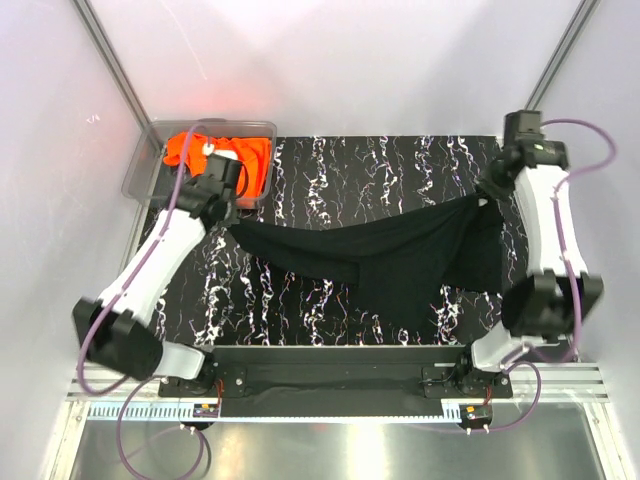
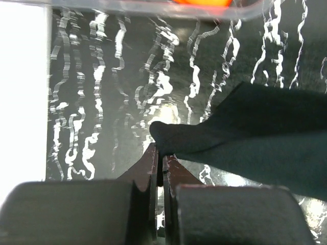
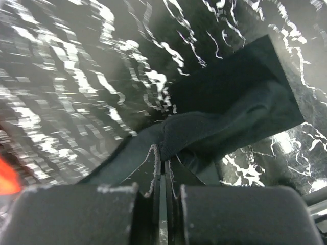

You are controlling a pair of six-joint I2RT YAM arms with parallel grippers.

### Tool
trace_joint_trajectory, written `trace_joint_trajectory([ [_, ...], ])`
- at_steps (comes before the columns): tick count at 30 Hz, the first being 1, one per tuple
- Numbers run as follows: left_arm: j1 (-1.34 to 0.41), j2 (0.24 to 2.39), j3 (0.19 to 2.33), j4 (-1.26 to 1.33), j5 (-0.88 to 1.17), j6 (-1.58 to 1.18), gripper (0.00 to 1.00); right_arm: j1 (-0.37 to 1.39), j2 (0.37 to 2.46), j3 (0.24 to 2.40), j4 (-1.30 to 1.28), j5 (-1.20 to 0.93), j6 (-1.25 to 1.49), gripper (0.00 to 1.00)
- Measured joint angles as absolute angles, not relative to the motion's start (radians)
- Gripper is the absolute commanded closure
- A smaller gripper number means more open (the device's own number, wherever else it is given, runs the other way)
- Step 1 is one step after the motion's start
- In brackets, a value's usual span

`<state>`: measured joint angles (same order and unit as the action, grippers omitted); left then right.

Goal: Fold and stack the t-shirts
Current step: Flatten the tshirt out

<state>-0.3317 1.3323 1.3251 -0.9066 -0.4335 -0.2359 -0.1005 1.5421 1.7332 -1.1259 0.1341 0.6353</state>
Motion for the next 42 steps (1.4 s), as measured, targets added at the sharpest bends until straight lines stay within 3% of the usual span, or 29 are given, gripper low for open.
trace_joint_trajectory([
  [5, -0.332, 1.480, 1.340, -0.881, -0.330, -0.235, 1.00, -0.101, 1.817, 1.789, -1.080, 0.095, 0.574, 0.85],
  [7, -0.332, 1.507, 1.339, -0.881, -0.294, -0.237, 1.00, -0.101, 1.918, 1.833, -1.065, 0.075, 0.546, 0.68],
  [8, -0.332, 1.513, 1.331, -0.874, -0.279, -0.241, 0.98, -0.101, 1.963, 1.852, -1.066, 0.064, 0.530, 0.64],
  [10, -0.332, 1.513, 1.307, -0.870, -0.259, -0.249, 0.84, -0.101, 2.021, 1.862, -1.069, 0.053, 0.498, 0.55],
  [14, -0.332, 1.495, 1.209, -0.853, -0.239, -0.290, 0.79, -0.101, 2.010, 1.806, -1.081, 0.065, 0.439, 0.37],
  [18, -0.332, 1.436, 1.101, -0.854, -0.227, -0.339, 0.78, -0.101, 1.864, 1.655, -1.074, 0.059, 0.404, 0.32],
  [21, -0.331, 1.347, 1.020, -0.850, -0.225, -0.392, 0.68, -0.099, 1.711, 1.514, -1.039, -0.015, 0.405, 0.31],
  [24, -0.324, 1.243, 0.953, -0.858, -0.238, -0.462, 0.32, -0.093, 1.566, 1.374, -1.012, -0.110, 0.418, 0.32],
  [27, -0.295, 1.152, 0.919, -0.875, -0.260, -0.525, 0.21, -0.076, 1.476, 1.250, -0.980, -0.188, 0.429, 0.32],
  [29, -0.262, 1.124, 0.917, -0.873, -0.262, -0.551, 0.21, -0.065, 1.441, 1.159, -0.951, -0.234, 0.434, 0.34],
  [33, -0.146, 1.151, 0.916, -0.852, -0.201, -0.548, 0.44, -0.059, 1.425, 0.981, -0.908, -0.320, 0.452, 0.38],
  [36, -0.005, 1.227, 0.906, -0.790, -0.070, -0.531, 0.53, -0.059, 1.424, 0.901, -0.888, -0.371, 0.470, 0.41],
  [40, 0.126, 1.349, 0.890, -0.707, 0.091, -0.546, 0.57, -0.059, 1.414, 0.884, -0.859, -0.417, 0.488, 0.41],
  [42, 0.150, 1.388, 0.860, -0.666, 0.159, -0.579, 0.54, -0.059, 1.397, 0.884, -0.841, -0.433, 0.495, 0.41],
])
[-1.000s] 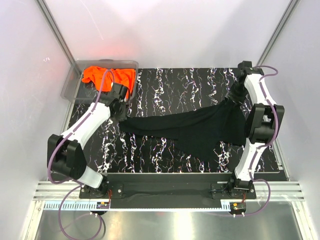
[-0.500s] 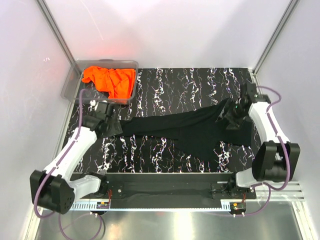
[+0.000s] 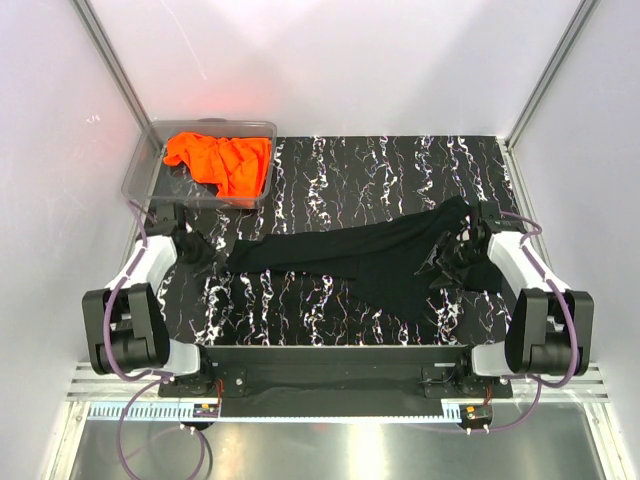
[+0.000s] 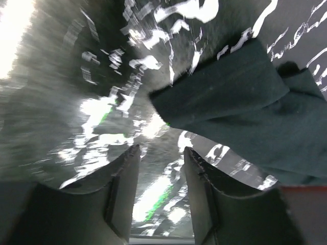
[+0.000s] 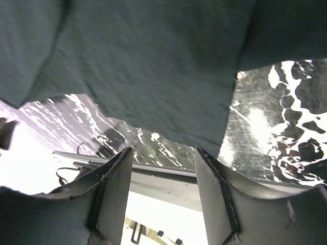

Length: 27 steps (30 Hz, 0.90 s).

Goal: Fold and stack the t-shirts
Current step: Flatten the tshirt out

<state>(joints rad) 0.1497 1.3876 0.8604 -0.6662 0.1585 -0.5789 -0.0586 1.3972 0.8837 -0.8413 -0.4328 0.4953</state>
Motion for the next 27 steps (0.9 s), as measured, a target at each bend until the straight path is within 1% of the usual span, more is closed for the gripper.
trace_joint_trajectory([
  [1, 0.154, 1.399, 0.838, -0.640, 0.192, -0.606, 0.52, -0.059, 1.388, 0.883, -0.833, -0.438, 0.498, 0.41],
  [4, 0.154, 1.402, 0.767, -0.587, 0.255, -0.694, 0.48, -0.059, 1.357, 0.868, -0.812, -0.444, 0.509, 0.41],
  [9, 0.155, 1.396, 0.723, -0.541, 0.268, -0.791, 0.42, -0.059, 1.302, 0.811, -0.804, -0.457, 0.528, 0.41],
  [11, 0.164, 1.390, 0.722, -0.517, 0.266, -0.815, 0.42, -0.059, 1.289, 0.790, -0.805, -0.457, 0.534, 0.41],
  [12, 0.173, 1.388, 0.719, -0.505, 0.265, -0.826, 0.43, -0.059, 1.284, 0.781, -0.805, -0.457, 0.538, 0.40],
  [15, 0.207, 1.388, 0.694, -0.466, 0.266, -0.854, 0.50, -0.059, 1.272, 0.758, -0.804, -0.457, 0.548, 0.41],
  [20, 0.252, 1.429, 0.642, -0.398, 0.317, -0.912, 0.53, -0.059, 1.269, 0.749, -0.803, -0.457, 0.556, 0.41],
  [23, 0.265, 1.436, 0.624, -0.341, 0.345, -0.941, 0.58, -0.059, 1.269, 0.749, -0.797, -0.457, 0.559, 0.41],
  [27, 0.271, 1.458, 0.621, -0.296, 0.366, -0.963, 0.61, -0.059, 1.269, 0.747, -0.792, -0.457, 0.563, 0.41],
])
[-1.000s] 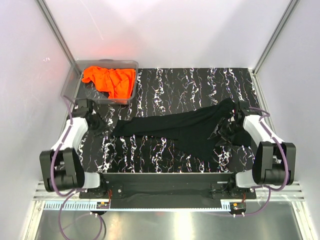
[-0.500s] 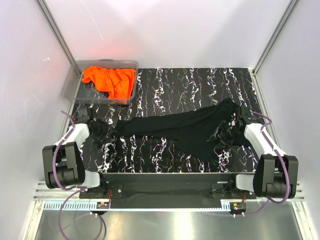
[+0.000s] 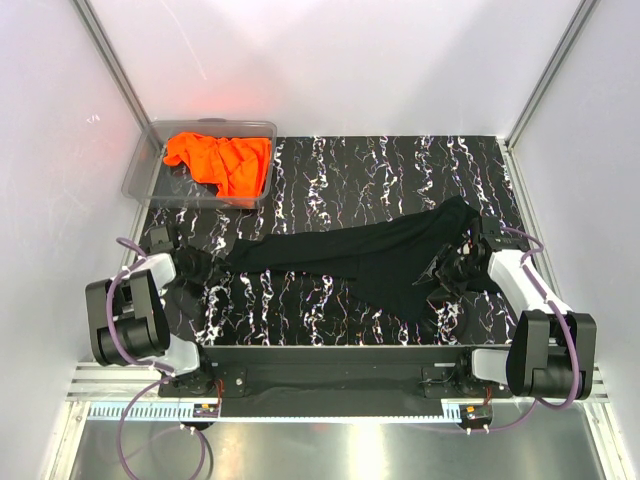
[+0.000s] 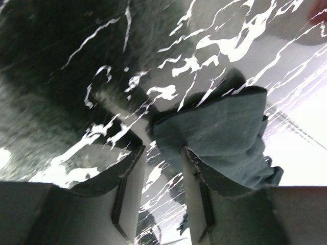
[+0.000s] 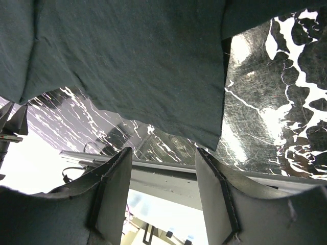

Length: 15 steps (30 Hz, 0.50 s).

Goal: Fold and stack the t-shirts
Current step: Flatten the tshirt out

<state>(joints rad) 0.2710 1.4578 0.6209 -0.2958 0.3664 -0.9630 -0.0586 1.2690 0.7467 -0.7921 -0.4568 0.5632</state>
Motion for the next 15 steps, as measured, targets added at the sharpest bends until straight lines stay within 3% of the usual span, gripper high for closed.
trace_joint_trajectory([
  [4, 0.274, 1.484, 0.621, -0.253, 0.388, -0.979, 0.67, -0.059, 1.269, 0.742, -0.786, -0.455, 0.573, 0.41],
  [11, 0.276, 1.503, 0.621, -0.241, 0.387, -0.960, 1.00, -0.059, 1.295, 0.704, -0.780, -0.427, 0.609, 0.41],
  [15, 0.275, 1.500, 0.622, -0.239, 0.390, -0.933, 1.00, -0.059, 1.333, 0.680, -0.778, -0.407, 0.629, 0.43],
])
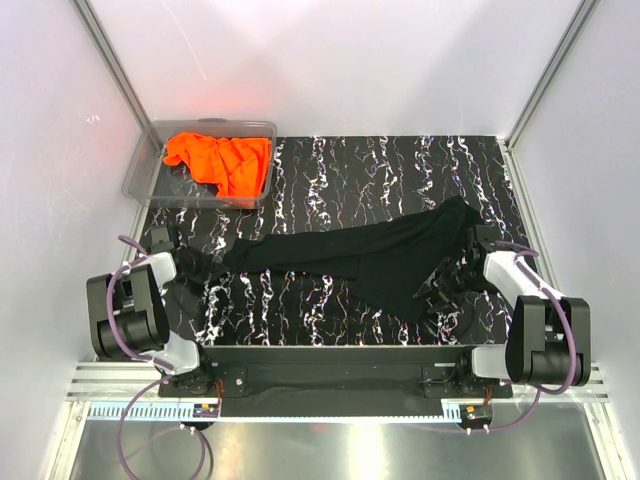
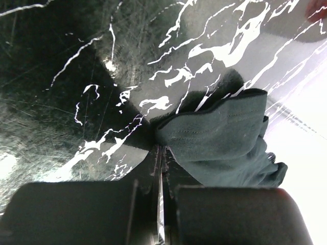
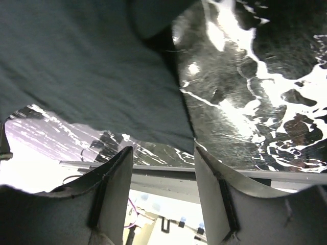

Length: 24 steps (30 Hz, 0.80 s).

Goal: Fold and stack the t-shirts
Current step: Flatten the tshirt out

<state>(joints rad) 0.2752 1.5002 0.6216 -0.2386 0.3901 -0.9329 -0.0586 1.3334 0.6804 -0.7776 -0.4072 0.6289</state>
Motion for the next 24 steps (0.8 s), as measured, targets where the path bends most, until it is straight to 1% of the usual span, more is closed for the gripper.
trace_joint_trajectory([
  [9, 0.275, 1.441, 0.609, -0.313, 0.377, -0.827, 1.00, -0.037, 1.369, 0.652, -0.773, -0.378, 0.662, 0.44],
  [11, 0.275, 1.418, 0.604, -0.334, 0.374, -0.807, 1.00, -0.019, 1.377, 0.653, -0.773, -0.374, 0.670, 0.46],
  [12, 0.275, 1.406, 0.604, -0.344, 0.373, -0.797, 1.00, -0.005, 1.383, 0.653, -0.774, -0.363, 0.678, 0.50],
  [13, 0.275, 1.394, 0.604, -0.351, 0.373, -0.788, 1.00, 0.004, 1.388, 0.653, -0.775, -0.356, 0.680, 0.50],
  [24, 0.269, 1.347, 0.638, -0.397, 0.370, -0.737, 1.00, 0.075, 1.436, 0.660, -0.783, -0.296, 0.799, 0.51],
])
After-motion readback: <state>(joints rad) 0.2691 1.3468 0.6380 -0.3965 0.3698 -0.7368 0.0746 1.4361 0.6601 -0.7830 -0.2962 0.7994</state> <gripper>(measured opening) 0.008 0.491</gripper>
